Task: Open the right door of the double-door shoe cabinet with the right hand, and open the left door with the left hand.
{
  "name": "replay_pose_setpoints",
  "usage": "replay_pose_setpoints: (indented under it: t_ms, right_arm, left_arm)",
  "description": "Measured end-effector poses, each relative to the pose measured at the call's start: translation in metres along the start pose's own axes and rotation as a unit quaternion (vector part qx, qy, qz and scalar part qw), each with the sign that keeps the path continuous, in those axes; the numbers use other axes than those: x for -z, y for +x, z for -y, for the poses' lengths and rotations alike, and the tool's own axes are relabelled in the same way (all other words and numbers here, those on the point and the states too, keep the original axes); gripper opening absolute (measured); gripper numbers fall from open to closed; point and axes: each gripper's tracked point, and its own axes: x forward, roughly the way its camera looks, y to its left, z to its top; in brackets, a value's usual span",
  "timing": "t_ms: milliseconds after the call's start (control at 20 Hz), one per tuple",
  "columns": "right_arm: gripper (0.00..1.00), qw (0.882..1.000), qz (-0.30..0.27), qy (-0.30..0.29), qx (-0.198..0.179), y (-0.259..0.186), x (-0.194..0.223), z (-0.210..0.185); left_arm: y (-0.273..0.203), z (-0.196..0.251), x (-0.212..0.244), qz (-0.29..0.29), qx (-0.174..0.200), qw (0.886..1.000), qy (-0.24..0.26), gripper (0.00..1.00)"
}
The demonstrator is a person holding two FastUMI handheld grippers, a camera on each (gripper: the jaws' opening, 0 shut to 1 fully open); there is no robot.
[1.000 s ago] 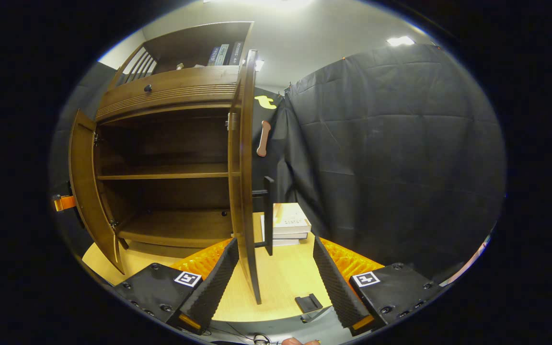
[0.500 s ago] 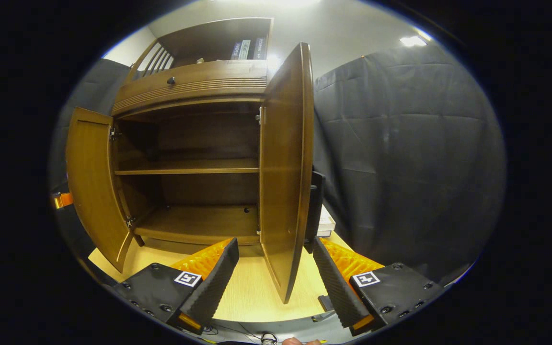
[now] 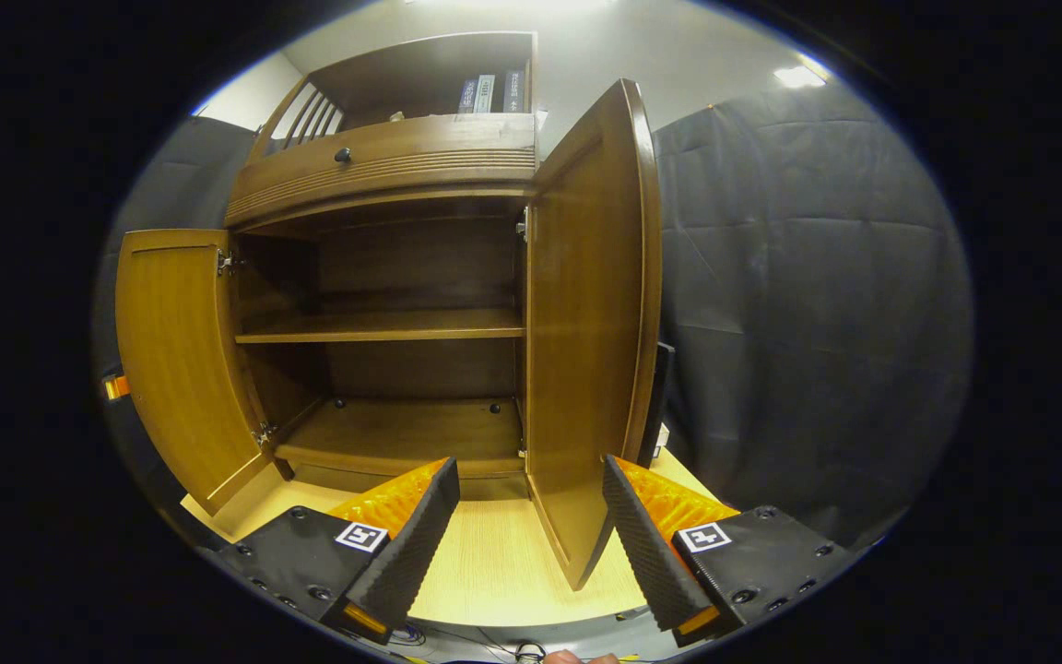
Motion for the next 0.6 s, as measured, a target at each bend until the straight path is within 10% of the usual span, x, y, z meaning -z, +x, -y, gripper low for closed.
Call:
replay_pose_setpoints:
  t_ms: [600]
  right_arm:
    - [0.97,1.000,0.004,0.021,0.000,0.003,-0.011,-0.013]
  left_arm:
    - [-0.025,-0.004,-0.022,0.018,0.003,1.000,0.004,0.09]
